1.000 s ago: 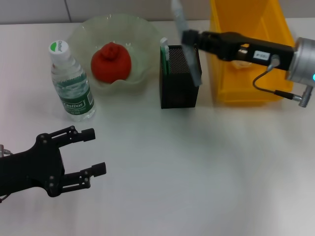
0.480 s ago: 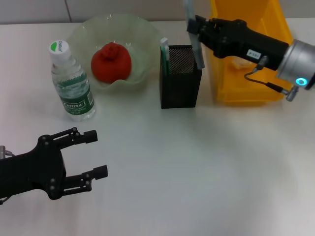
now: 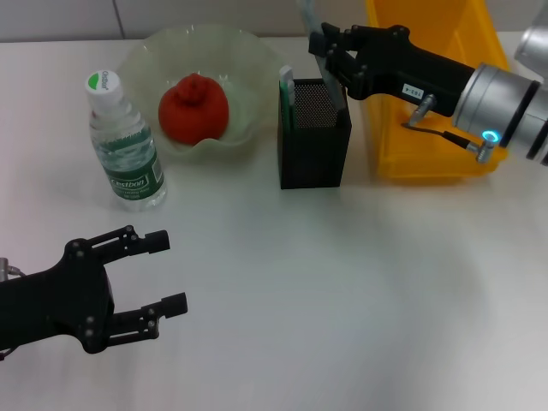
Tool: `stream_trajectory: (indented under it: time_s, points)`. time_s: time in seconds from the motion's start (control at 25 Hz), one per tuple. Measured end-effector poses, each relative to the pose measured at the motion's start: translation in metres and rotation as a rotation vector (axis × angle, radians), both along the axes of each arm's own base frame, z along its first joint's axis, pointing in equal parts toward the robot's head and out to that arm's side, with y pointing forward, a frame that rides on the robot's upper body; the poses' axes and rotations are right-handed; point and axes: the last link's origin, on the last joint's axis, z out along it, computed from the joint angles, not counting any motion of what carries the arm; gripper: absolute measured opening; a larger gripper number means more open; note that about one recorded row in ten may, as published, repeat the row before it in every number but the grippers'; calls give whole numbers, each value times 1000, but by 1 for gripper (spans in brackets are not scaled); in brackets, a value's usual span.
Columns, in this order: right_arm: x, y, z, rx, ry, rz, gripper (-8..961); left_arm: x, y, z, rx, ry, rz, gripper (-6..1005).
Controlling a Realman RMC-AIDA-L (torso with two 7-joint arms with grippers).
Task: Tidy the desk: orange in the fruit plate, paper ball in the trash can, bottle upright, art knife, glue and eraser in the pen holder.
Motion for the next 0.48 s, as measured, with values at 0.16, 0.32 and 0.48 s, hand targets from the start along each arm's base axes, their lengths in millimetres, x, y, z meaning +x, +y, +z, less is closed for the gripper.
stream_trajectory:
  time_s: [0.16, 0.32, 0.48]
  points:
    - [0, 2, -3, 12, -25, 3, 131, 0, 0, 0, -1, -2, -1, 783]
    - [0, 4, -3, 17, -31, -2, 161, 0, -1, 1, 0, -2, -1, 783]
    - [2, 2, -1, 20, -19, -10, 341, -1, -1, 1, 2, -1, -1, 783]
